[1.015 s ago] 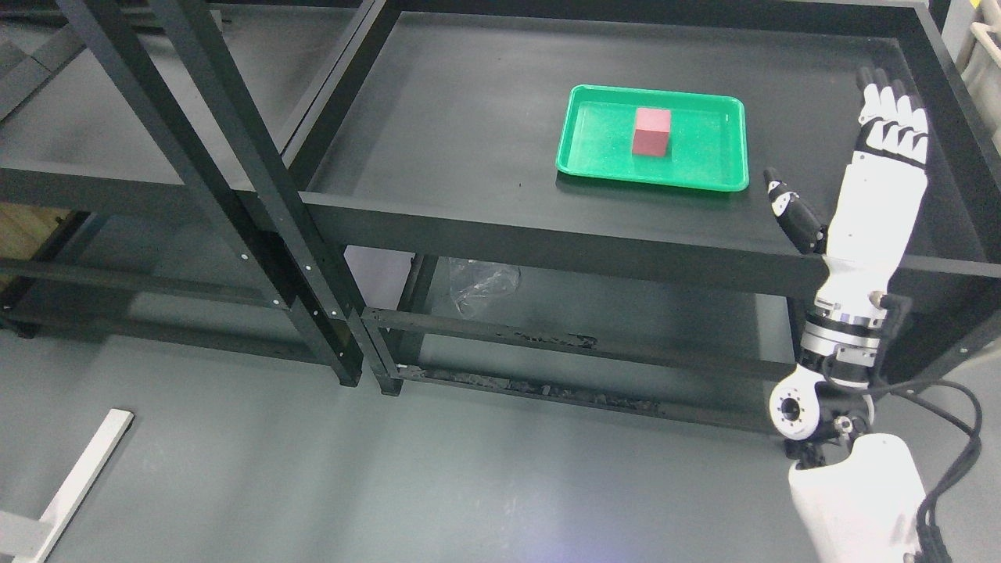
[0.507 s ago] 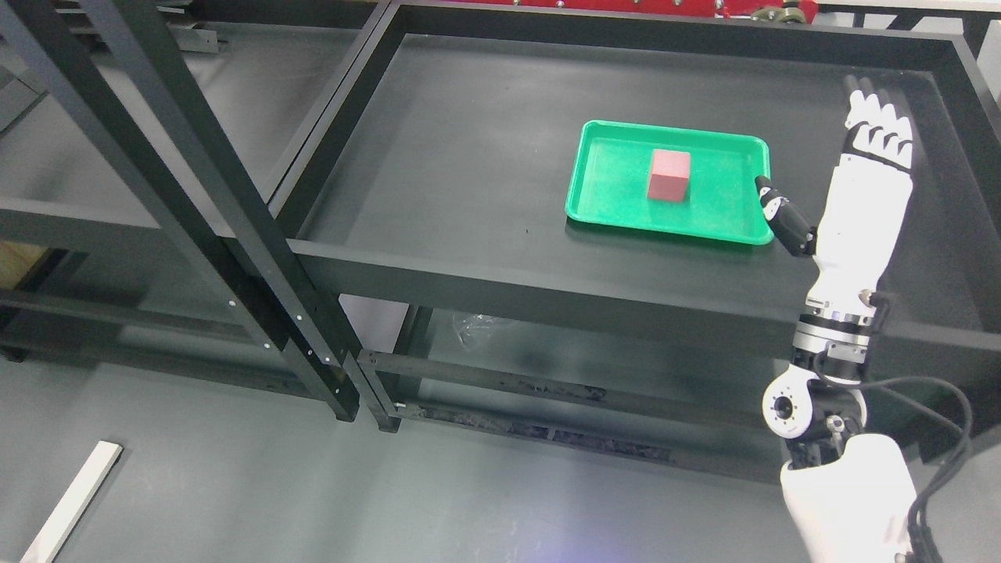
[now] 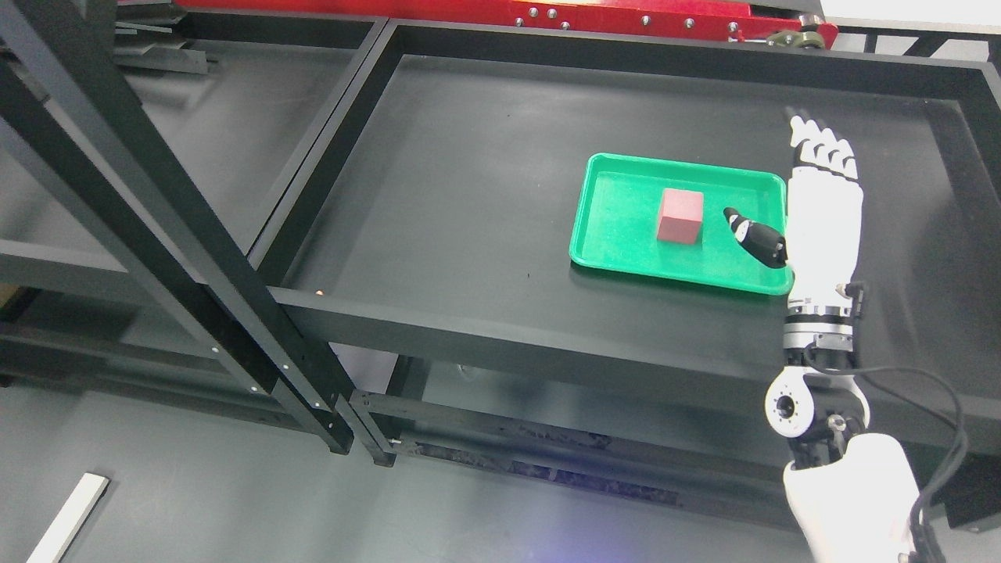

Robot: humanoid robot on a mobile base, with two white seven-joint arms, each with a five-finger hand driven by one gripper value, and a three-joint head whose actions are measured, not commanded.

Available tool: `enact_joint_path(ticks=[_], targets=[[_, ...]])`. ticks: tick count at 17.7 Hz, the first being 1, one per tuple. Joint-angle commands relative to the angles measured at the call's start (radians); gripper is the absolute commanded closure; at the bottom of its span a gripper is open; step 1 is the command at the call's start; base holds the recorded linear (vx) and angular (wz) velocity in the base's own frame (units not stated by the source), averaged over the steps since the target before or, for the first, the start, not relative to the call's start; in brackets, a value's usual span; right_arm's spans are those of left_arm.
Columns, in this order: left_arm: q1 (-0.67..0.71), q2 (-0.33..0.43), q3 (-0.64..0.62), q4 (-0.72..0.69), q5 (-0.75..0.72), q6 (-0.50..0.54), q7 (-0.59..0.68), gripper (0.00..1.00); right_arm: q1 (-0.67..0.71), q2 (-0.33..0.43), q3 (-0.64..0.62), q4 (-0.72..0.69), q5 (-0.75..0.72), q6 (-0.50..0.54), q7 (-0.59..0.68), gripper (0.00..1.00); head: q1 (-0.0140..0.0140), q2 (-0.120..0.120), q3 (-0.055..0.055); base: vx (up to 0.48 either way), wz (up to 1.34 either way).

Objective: Pick pink block from left shelf to tray
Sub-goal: 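Reach the right hand over the pink block in the green tray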

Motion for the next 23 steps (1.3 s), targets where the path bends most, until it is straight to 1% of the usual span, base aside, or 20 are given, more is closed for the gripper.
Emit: enact_joint_path(ticks=[1, 4, 7, 9, 11, 15, 20, 23], targets=[[0.0, 0.017, 0.0, -0.017, 0.0, 0.0, 0.0, 0.0, -0.006, -0.043, 0.026, 0.014, -0.005, -0.019, 0.402, 0.01, 0.0, 0.0, 0.0, 0.153, 0.0], [0.0, 0.017, 0.0, -0.017, 0.0, -0.001, 0.0, 0.0, -0.013, -0.06, 0.059, 0.025, -0.038, -0.06, 0.453, 0.01, 0.0, 0.0, 0.0, 0.14, 0.0], [0.0, 0.017, 0.0, -0.017, 0.0, 0.0, 0.0, 0.0, -0.021, -0.06, 0.057, 0.058, -0.139, -0.054, 0.467, 0.0, 0.0, 0.0, 0.0, 0.128, 0.0], [0.0, 0.017, 0.0, -0.017, 0.0, 0.0, 0.0, 0.0, -0.041, -0.065, 0.049, 0.085, -0.148, -0.054, 0.483, 0.01, 0.0, 0.0, 0.0, 0.118, -0.02], [0.0, 0.017, 0.0, -0.017, 0.0, 0.0, 0.0, 0.0, -0.068, -0.079, 0.037, 0.108, -0.14, -0.054, 0.525, 0.03, 0.0, 0.0, 0.0, 0.11, -0.05], [0.0, 0.017, 0.0, -0.017, 0.0, -0.001, 0.0, 0.0, -0.099, -0.119, 0.051, 0.153, 0.004, -0.057, 0.526, 0.06, 0.0, 0.0, 0.0, 0.098, -0.07], [0.0, 0.017, 0.0, -0.017, 0.0, 0.0, 0.0, 0.0, -0.121, -0.105, 0.109, 0.184, 0.012, -0.062, 0.519, 0.05, 0.0, 0.0, 0.0, 0.083, -0.05], [0.0, 0.017, 0.0, -0.017, 0.0, -0.001, 0.0, 0.0, -0.13, -0.094, 0.111, 0.213, 0.014, -0.062, 0.522, 0.05, 0.0, 0.0, 0.0, 0.065, -0.02]])
